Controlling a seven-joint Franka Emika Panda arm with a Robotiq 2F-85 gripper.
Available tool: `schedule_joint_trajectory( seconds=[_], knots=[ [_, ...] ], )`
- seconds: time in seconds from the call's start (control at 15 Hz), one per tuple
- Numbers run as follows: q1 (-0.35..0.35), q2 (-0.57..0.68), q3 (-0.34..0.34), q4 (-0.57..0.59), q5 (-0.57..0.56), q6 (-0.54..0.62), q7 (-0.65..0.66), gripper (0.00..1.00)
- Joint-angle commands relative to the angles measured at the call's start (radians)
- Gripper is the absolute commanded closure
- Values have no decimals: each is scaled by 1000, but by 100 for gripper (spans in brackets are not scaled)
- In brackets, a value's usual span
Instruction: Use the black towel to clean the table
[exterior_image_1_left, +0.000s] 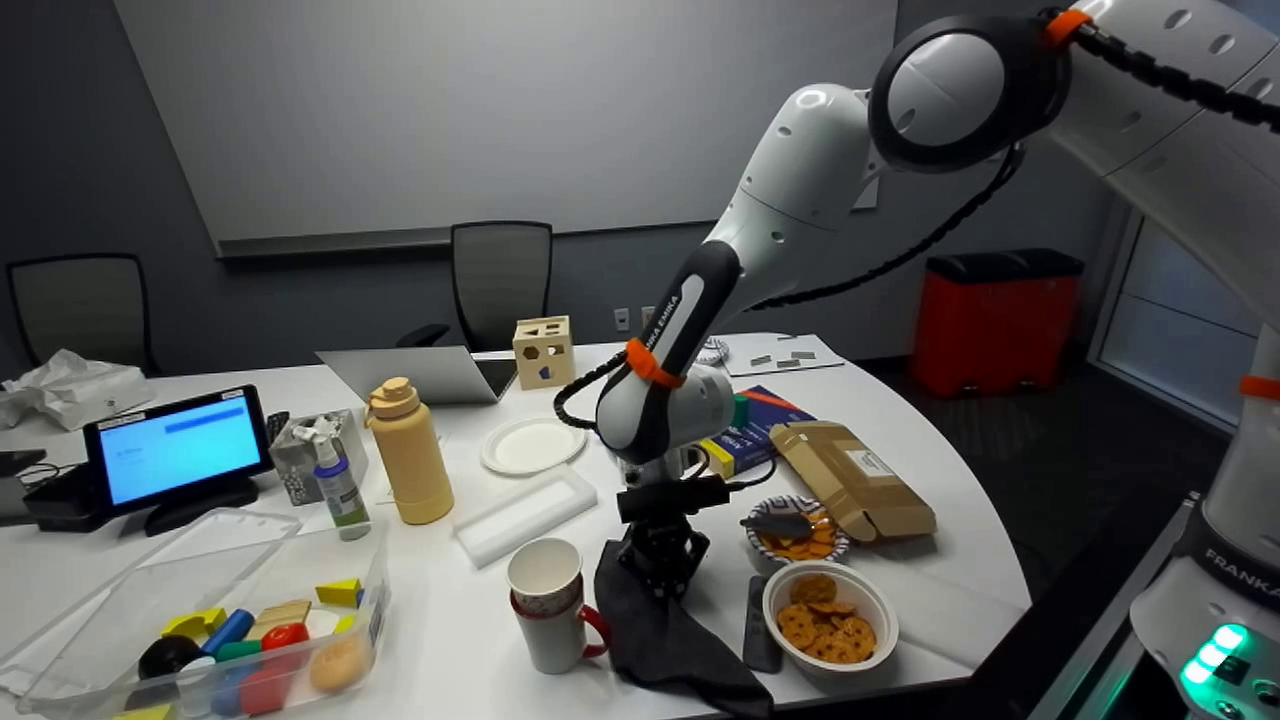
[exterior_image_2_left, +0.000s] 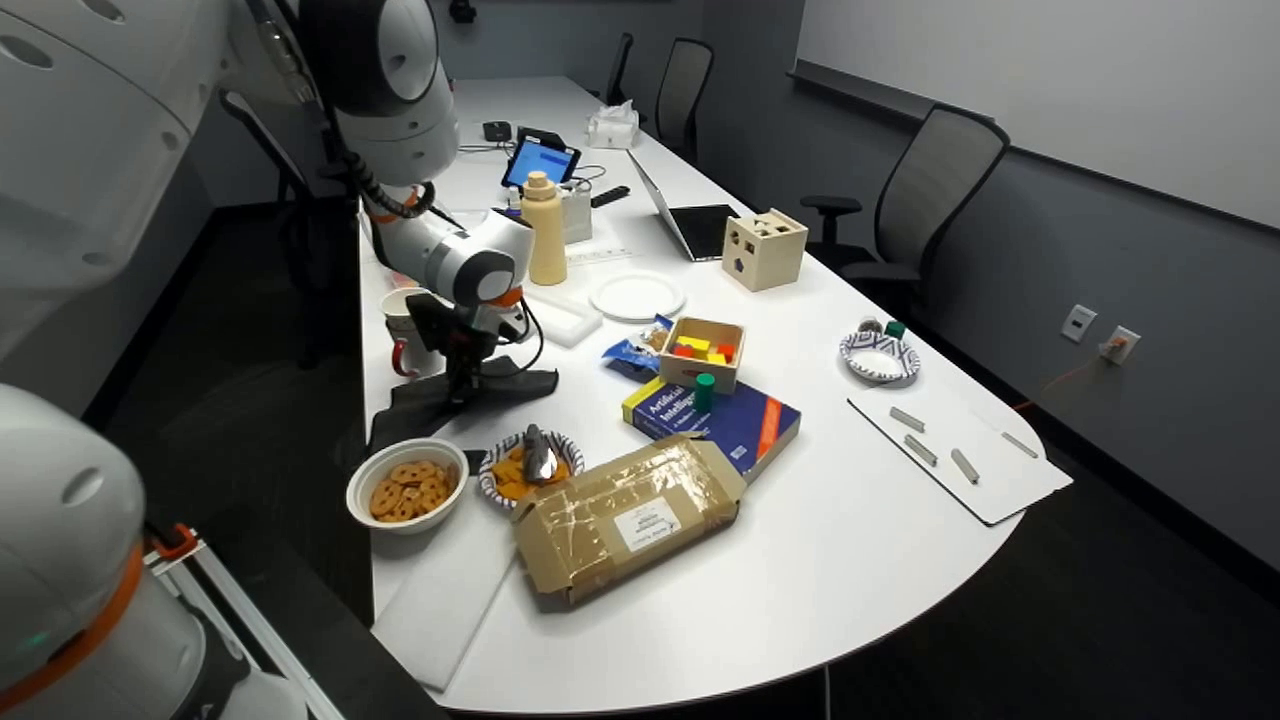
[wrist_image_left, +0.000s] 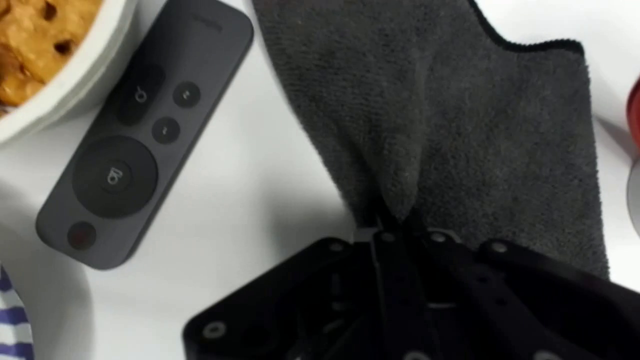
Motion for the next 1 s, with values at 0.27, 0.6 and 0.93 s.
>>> schedule_joint_trajectory(
  seconds=[0.27, 0.6, 0.93],
  knots=[
    [85, 41, -186, 26, -53, 287, 151, 99],
    [15, 86, -121, 89, 3, 416, 131, 99],
    [-90, 115, 60, 137, 69, 348, 25, 99]
  ],
)
